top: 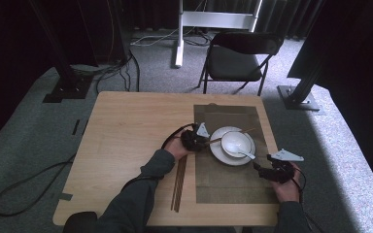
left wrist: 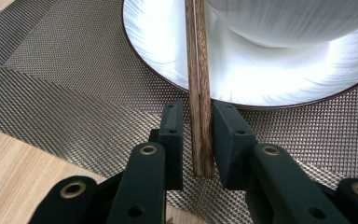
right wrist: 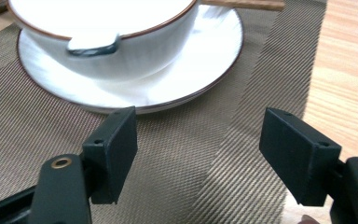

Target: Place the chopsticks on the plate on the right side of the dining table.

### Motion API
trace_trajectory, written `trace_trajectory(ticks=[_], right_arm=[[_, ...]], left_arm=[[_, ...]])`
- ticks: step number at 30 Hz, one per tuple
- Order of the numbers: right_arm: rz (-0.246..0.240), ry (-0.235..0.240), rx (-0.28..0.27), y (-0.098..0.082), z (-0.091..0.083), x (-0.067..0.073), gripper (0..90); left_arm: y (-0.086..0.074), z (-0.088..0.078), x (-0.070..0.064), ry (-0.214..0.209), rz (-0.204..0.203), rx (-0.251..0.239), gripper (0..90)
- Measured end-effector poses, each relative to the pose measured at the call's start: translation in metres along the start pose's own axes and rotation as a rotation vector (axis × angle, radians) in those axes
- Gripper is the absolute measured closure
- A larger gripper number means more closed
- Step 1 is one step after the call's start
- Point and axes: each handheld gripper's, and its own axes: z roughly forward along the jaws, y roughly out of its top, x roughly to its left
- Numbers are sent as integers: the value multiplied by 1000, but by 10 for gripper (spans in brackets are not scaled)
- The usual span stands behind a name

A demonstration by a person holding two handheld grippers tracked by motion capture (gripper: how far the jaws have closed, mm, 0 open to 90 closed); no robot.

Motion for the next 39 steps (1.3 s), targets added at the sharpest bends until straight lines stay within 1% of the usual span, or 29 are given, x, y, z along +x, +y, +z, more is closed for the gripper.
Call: trace_trajectory(ticks=[4, 6, 13, 16, 21, 26, 31, 35, 39], right_arm=[[16, -8, 1, 1, 1, -5, 322], [26, -10, 6, 1, 2, -7, 333], [53, -33, -10, 6, 6, -13, 331], [70, -47, -17, 9, 8, -15, 299], [74, -64, -26, 15, 12, -16, 291], [86, -81, -24, 20, 18, -18, 293], [85, -93, -21, 26, 24, -21, 293], [78, -112, -1, 34, 31, -22, 293], [81, -123, -5, 41, 36, -25, 293]], left_arm=[[-1, -4, 1, 6, -12, -9, 712], [-2, -4, 0, 5, -25, -20, 691], [-7, -3, -2, 6, -31, -18, 640], [-8, -3, -3, 10, -35, -16, 631], [-9, -4, -4, 10, -40, -19, 613], [-10, -7, -5, 21, -36, -21, 611], [-12, -13, -6, 35, -33, -27, 603], [-14, -16, -6, 44, -36, -31, 598], [-16, -18, -8, 49, -31, -27, 588]])
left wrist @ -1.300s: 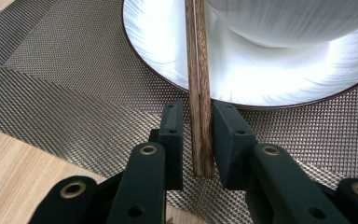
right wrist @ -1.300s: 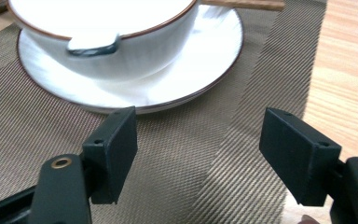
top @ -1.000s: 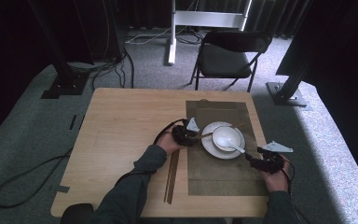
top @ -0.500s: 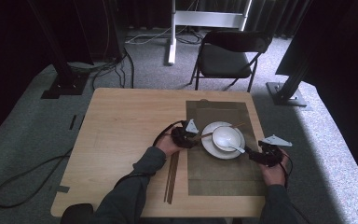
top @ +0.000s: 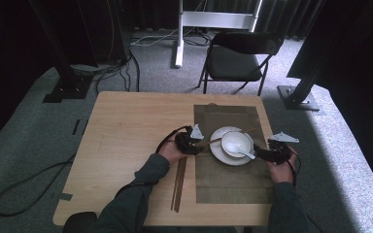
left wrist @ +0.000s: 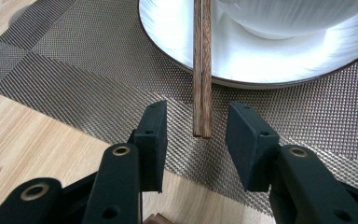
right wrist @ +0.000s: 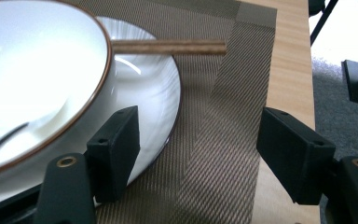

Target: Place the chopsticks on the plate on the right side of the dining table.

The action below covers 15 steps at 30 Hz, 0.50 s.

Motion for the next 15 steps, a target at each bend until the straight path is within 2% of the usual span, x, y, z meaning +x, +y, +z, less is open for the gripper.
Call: trace_trajectory(ticks=[8, 15], right_arm=[[-12, -25, 5, 11, 9, -3, 293], [-11, -26, 5, 17, 14, -3, 294]], left_arm=[[-10, -4, 3, 16, -24, 17, 577], [-16, -7, 2, 22, -22, 28, 582]])
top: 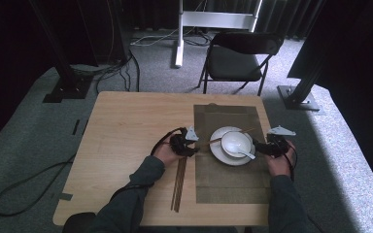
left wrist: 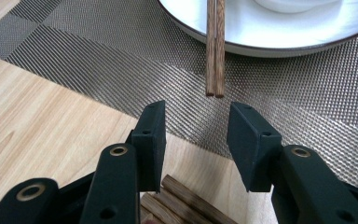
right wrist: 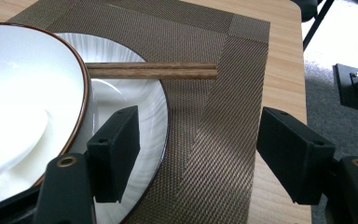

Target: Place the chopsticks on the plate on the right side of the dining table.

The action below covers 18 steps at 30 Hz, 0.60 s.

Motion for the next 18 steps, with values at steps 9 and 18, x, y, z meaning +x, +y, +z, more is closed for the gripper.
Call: trace_trajectory(ticks=[9, 18], right_arm=[[10, -1, 1, 8, 6, -2, 294], [15, -5, 11, 18, 14, -1, 293]], left_arm=[[5, 1, -9, 28, 31, 12, 614], [6, 3, -11, 35, 13, 25, 626]])
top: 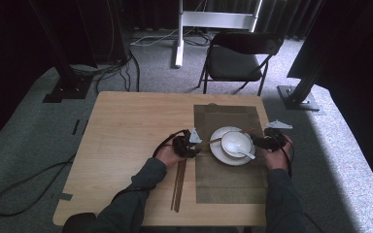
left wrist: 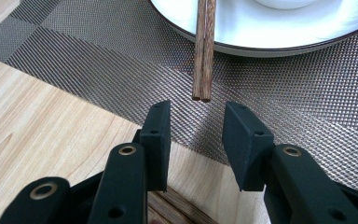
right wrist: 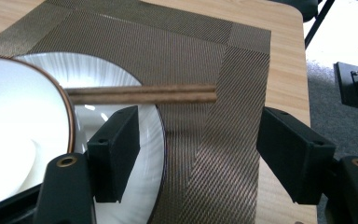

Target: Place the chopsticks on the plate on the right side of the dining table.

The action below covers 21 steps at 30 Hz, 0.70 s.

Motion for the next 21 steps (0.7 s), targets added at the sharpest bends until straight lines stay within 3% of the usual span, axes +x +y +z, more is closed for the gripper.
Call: trace_trajectory(ticks=[19, 21], right_arm=[[21, -26, 39, 25, 24, 4, 311], [40, -28, 46, 26, 27, 3, 311]], left_arm=[[-3, -2, 1, 16, -28, -8, 622], [-3, -1, 1, 15, -33, -7, 620]])
